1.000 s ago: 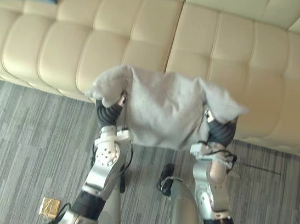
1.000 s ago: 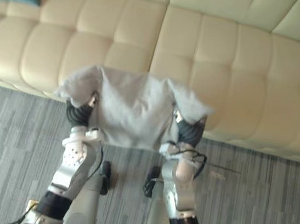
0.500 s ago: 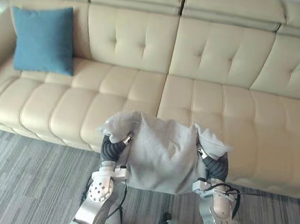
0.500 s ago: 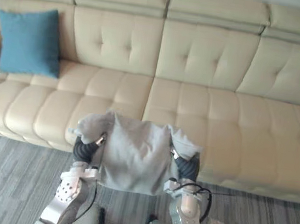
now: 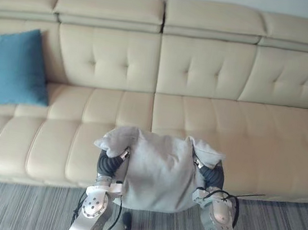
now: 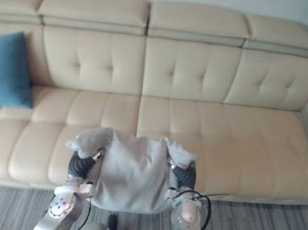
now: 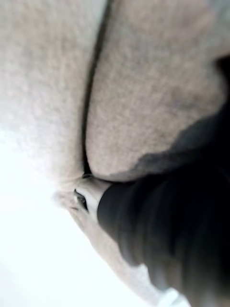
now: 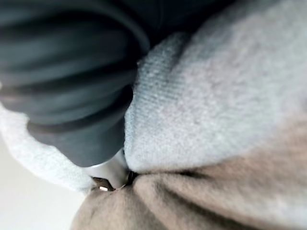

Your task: Pick up cushions and gather them together orderly.

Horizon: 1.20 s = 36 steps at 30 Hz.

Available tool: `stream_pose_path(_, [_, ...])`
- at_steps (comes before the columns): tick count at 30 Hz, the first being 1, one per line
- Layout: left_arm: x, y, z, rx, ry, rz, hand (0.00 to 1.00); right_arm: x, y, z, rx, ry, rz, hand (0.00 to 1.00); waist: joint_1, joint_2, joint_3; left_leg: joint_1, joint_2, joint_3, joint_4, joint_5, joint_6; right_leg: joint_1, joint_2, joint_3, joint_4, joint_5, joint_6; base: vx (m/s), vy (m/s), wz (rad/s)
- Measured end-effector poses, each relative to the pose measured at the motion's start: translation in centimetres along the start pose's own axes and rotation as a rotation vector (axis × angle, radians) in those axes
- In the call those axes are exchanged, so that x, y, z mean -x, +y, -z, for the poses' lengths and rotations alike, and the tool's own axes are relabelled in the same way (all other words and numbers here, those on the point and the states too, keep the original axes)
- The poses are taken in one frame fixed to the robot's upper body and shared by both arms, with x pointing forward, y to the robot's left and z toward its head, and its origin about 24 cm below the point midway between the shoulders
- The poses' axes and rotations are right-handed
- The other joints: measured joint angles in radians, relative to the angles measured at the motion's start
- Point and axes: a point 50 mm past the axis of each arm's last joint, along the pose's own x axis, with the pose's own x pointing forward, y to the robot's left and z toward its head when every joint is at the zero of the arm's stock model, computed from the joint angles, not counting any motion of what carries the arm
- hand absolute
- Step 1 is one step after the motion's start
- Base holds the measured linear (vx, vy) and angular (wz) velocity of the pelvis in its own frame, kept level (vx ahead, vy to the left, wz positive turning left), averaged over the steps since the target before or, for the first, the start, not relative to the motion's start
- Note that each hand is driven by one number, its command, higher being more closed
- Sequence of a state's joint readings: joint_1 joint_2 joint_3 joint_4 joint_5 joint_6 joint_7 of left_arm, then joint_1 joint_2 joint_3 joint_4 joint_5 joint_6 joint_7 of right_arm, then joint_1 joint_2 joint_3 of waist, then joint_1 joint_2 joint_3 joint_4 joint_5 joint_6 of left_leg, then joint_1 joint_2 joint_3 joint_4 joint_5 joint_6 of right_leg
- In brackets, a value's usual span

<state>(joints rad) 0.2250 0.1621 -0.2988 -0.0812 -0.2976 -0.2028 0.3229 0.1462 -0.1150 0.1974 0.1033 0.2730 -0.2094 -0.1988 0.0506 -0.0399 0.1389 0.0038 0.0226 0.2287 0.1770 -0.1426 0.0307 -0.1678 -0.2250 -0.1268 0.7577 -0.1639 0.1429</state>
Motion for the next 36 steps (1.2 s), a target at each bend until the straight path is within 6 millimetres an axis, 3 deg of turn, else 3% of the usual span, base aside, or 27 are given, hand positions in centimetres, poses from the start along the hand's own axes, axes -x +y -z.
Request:
stream_pose_path(2, [-0.1, -0.1, -0.9, 0.005, -0.041, 0.007, 1.0, -0.3, 0.1, 0.2, 0.006, 0.009, -0.019, 1.0, -0.004, 0.009, 0.001, 0.045, 0.047, 0.002, -0.019, -0.016, -0.017, -0.079, -0.002, -0.094, 0.055, -0.061, -0.069, 0.33, -0.096, -0.13])
stream_pose_path(5, [-0.4, 0.2, -1.4, 0.004, -0.067, 0.003, 1.0, -0.8, 0.4, -0.1, 0.014, 0.003, -0.049, 1.0, -0.009, 0.013, 0.003, 0.057, 0.079, -0.016, -0.019, -0.016, -0.017, -0.115, 0.021, -0.12, -0.179, -0.053, -0.09, 0.22, -0.162, 0.01])
stream_pose_path(6, [-0.4, 0.4, -1.5, 0.002, -0.069, 0.0, 1.0, -0.9, 0.5, -0.2, 0.012, 0.0, -0.055, 1.0, -0.014, 0.001, -0.004, 0.061, 0.081, -0.026, -0.017, -0.02, -0.026, -0.108, 0.046, -0.103, -0.315, 0.0, -0.102, 0.31, -0.282, 0.25])
stream_pose_path(7, [-0.5, 0.4, -1.5, 0.0, -0.072, 0.005, 1.0, -0.8, 0.7, -0.2, 0.004, -0.003, -0.056, 1.0, -0.016, -0.021, -0.012, 0.073, 0.06, -0.052, -0.015, -0.057, -0.085, -0.076, 0.067, -0.047, -0.482, 0.197, -0.116, 0.31, -0.312, 0.15])
stream_pose_path(8, [-0.5, 0.1, -1.1, 0.024, -0.056, -0.001, 1.0, -1.1, 0.2, -0.3, 0.029, -0.001, -0.058, 1.0, -0.007, 0.017, -0.019, 0.076, 0.088, -0.072, -0.015, -0.089, -0.116, -0.055, 0.093, -0.051, -0.513, 0.179, -0.113, 0.3, -0.292, 0.01])
stream_pose_path(10, [-0.5, -0.5, -0.8, 0.053, -0.044, 0.002, 1.0, -1.2, -0.3, -0.4, 0.059, -0.002, -0.058, 1.0, -0.001, 0.055, -0.019, 0.059, 0.11, -0.113, -0.009, -0.095, -0.118, -0.029, 0.123, -0.069, -0.574, 0.196, -0.129, 0.18, -0.18, -0.02])
stream_pose_path(11, [-0.5, -0.7, -0.6, 0.063, -0.04, -0.001, 1.0, -1.1, -0.5, -0.2, 0.063, 0.005, -0.054, 1.0, -0.004, 0.062, -0.018, 0.057, 0.111, -0.144, -0.009, -0.088, -0.119, 0.011, 0.137, -0.089, -0.619, 0.205, -0.135, 0.12, -0.113, 0.22])
stream_pose_path(15, [-0.9, -0.4, -1.0, 0.063, -0.06, -0.011, 1.0, -1.3, 0.0, -1.0, 0.069, -0.032, -0.068, 1.0, 0.0, 0.058, -0.023, 0.016, 0.118, -0.214, -0.007, -0.084, -0.119, 0.071, 0.165, -0.148, -0.764, 0.266, -0.133, 0.04, -0.047, 0.41])
stream_pose_path(18, [-1.1, -0.2, -1.2, 0.061, -0.069, -0.029, 1.0, -1.5, 0.6, -1.0, 0.061, -0.037, -0.068, 1.0, 0.011, 0.056, -0.024, 0.005, 0.093, -0.256, -0.035, -0.06, -0.132, 0.105, 0.152, -0.178, -0.848, 0.31, -0.127, 0.0, 0.039, 0.42])
stream_pose_path(23, [-2.0, 0.1, -2.3, 0.057, -0.12, -0.074, 1.0, -2.5, 1.8, -2.1, 0.073, -0.082, -0.082, 1.0, 0.019, 0.06, -0.029, 0.012, 0.072, -0.301, -0.039, -0.039, -0.124, 0.134, 0.127, -0.213, -0.848, 0.31, -0.127, -0.02, 0.039, 0.32])
stream_pose_path(29, [-5.0, -1.1, -5.9, 0.017, -0.28, -0.072, 1.0, -6.2, 3.4, -6.7, 0.083, -0.247, -0.089, 1.0, 0.027, 0.056, -0.031, -0.025, 0.066, -0.323, -0.067, -0.007, -0.131, 0.108, 0.115, -0.234, -0.856, 0.326, -0.125, -0.09, -0.026, 0.13])
stream_pose_path(32, [-8.8, -2.2, -9.6, -0.043, -0.417, -0.077, 1.0, -9.4, 5.0, -11.2, 0.082, -0.371, -0.073, 1.0, 0.042, 0.028, -0.009, -0.093, 0.065, -0.326, -0.068, 0.03, -0.146, 0.042, 0.115, -0.24, -0.853, 0.358, -0.147, -0.13, -0.054, 0.02])
stream_pose_path(34, [-10.0, -2.3, -11.4, -0.056, -0.472, -0.094, 1.0, -10.6, 6.0, -13.3, 0.084, -0.423, -0.073, 1.0, 0.042, 0.011, 0.013, -0.123, 0.065, -0.326, -0.066, 0.046, -0.153, 0.01, 0.114, -0.24, -0.849, 0.375, -0.154, -0.14, -0.06, -0.01])
stream_pose_path(36, [-12.1, -3.1, -15.1, -0.057, -0.58, -0.122, 1.0, -12.1, 7.1, -18.3, 0.124, -0.565, -0.054, 1.0, 0.042, -0.002, 0.086, -0.179, 0.06, -0.347, -0.05, 0.065, -0.165, -0.036, 0.111, -0.248, -0.849, 0.398, -0.165, -0.21, -0.074, 0.17])
